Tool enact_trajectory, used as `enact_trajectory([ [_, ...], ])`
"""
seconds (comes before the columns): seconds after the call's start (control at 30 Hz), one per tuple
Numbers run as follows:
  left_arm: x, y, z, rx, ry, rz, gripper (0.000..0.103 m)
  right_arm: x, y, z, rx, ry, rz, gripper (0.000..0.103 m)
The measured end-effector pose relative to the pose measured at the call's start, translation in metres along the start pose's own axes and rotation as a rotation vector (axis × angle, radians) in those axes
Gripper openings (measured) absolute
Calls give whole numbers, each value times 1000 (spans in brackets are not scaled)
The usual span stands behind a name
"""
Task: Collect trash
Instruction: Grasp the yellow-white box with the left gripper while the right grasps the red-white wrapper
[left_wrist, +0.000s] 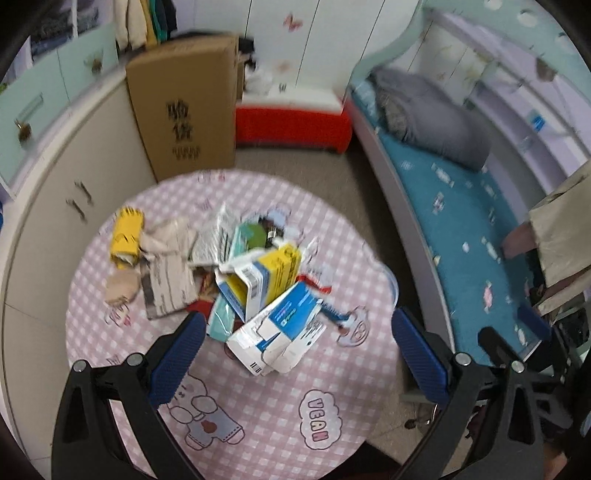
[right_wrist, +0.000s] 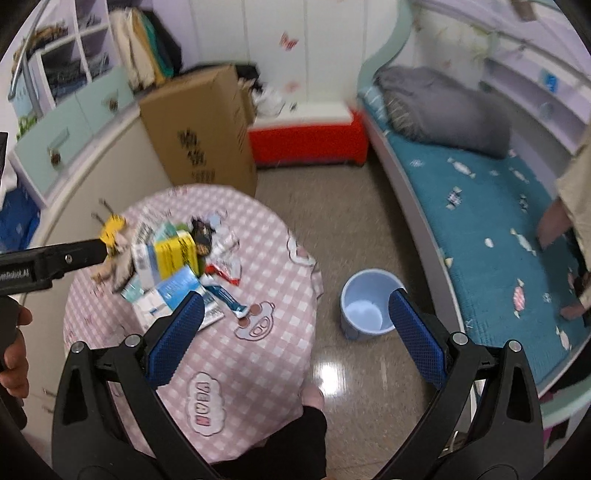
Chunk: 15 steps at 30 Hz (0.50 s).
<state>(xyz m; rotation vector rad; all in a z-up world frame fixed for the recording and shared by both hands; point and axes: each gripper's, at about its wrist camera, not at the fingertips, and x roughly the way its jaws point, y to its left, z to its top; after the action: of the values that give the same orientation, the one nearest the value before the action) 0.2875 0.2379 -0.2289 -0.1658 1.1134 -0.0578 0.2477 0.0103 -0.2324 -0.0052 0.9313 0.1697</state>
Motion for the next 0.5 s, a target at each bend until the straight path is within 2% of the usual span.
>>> enact_trajectory([
  [0.1, 34, 1, -2, -10, 76, 14, 98, 32, -5, 8, -32, 66, 36, 97],
  [0.23, 67, 8, -8, -48, 140, 42, 98, 65, -6, 17, -79, 130, 74, 97],
  [0.37, 80, 25, -10, -126, 155, 64, 98, 93, 2, 24, -133, 175, 128, 97],
  [0.5, 84, 40, -2, -194, 134, 76, 98, 116, 15, 29, -169, 209, 172, 97],
])
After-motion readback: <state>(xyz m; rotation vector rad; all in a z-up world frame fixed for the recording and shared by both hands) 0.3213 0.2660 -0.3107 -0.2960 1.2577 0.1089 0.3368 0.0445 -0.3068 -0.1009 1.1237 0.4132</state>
